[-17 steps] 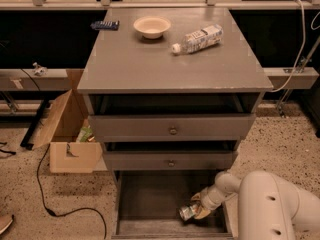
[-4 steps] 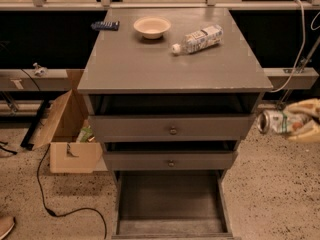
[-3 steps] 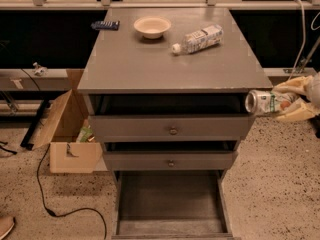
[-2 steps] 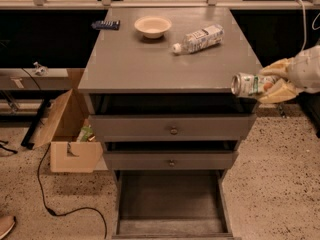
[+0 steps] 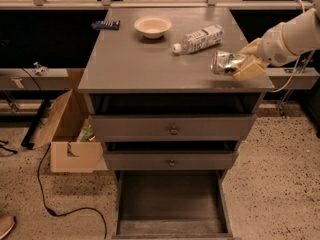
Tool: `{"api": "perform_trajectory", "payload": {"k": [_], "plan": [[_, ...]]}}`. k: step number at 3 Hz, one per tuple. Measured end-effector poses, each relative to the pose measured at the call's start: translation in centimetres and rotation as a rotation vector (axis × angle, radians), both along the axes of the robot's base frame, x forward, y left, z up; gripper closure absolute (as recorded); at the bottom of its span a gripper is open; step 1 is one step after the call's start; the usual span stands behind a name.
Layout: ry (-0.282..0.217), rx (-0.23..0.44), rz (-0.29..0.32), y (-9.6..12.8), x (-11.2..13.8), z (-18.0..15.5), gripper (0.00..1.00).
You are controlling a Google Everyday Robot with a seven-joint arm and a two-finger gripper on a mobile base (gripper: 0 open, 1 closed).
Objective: Pick 7up can from bottom drawer and place on counter
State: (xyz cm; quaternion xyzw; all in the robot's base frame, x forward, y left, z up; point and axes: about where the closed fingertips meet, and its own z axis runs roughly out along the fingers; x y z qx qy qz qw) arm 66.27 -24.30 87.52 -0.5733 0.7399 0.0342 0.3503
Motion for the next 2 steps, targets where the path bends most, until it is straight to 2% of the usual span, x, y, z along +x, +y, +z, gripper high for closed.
{"api": "perform_trajectory", "payload": {"k": [1,2], "plan": [[-0.001,0.06,-0.026,1.9,4.0,1.1,1.0],[-0.004,0.111,-0.045,3.4,6.8,1.6,0.97]]}}
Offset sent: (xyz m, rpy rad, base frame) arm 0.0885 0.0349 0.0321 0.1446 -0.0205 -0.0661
